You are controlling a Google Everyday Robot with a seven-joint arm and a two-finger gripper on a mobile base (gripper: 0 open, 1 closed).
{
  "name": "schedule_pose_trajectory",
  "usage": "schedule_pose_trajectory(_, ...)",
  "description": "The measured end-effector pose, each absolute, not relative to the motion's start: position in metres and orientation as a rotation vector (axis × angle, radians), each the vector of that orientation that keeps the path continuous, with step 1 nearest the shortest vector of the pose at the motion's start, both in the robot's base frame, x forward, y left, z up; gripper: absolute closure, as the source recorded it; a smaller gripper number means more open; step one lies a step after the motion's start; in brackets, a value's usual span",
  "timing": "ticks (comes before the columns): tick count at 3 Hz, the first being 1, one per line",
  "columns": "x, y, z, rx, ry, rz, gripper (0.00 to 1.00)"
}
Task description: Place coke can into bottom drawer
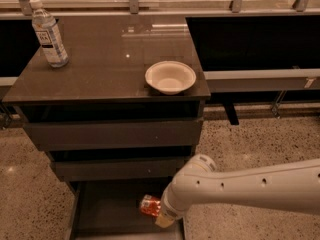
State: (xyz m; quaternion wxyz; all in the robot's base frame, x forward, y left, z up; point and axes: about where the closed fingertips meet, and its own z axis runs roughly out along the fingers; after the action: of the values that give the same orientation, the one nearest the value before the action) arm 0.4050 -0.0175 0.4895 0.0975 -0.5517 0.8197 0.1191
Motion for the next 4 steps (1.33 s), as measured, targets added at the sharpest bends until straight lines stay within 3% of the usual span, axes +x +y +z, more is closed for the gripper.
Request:
schedule_pose_trajectory(2, 0.413, -0.009, 0.472, -1.656, 2.382, 0.356, 1.00)
schedule_pose_trajectory(4, 0.466, -0.011, 0.359, -1.511, 2.340, 0.554, 1.00)
